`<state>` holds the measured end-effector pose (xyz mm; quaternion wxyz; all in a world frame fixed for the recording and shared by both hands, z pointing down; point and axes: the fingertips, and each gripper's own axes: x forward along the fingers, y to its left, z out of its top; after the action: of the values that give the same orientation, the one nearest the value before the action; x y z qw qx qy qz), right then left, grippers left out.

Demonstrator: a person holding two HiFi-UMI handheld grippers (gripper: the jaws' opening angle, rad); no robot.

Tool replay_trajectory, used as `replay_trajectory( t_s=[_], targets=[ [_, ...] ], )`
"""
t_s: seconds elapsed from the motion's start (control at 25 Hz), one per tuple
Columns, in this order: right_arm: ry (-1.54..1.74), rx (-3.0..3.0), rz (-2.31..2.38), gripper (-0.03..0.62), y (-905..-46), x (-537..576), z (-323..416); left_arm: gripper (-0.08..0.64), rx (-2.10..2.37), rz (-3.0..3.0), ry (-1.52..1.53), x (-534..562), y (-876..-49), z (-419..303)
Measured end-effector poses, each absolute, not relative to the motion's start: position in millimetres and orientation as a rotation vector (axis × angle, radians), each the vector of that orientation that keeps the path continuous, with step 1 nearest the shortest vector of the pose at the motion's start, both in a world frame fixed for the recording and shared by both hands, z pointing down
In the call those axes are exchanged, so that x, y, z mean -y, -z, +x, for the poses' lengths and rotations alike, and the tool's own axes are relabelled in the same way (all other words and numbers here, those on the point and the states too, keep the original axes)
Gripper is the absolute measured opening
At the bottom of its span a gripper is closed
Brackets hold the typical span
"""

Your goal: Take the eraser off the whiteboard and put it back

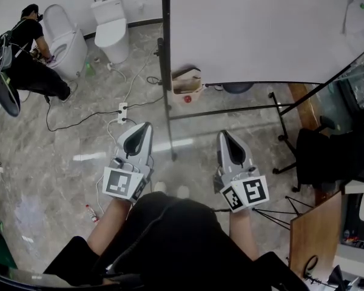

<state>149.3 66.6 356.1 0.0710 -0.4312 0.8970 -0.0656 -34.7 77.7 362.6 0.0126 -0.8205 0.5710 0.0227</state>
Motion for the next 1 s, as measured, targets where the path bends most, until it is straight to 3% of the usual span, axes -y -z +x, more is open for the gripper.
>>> replay_trajectory(
  t_s=[0.48,1.0],
  targets=[
    [0.255,-2.757,-1.199,0.009,-370,-52,140,0.005,-1.886,-2.522,0.013,-81,-380,-28],
    [0.274,-2.752,-1.259,0.009,-380,0,100,0.005,-1.801,-2.587,-0.017,-16,-382,-53]
  ],
)
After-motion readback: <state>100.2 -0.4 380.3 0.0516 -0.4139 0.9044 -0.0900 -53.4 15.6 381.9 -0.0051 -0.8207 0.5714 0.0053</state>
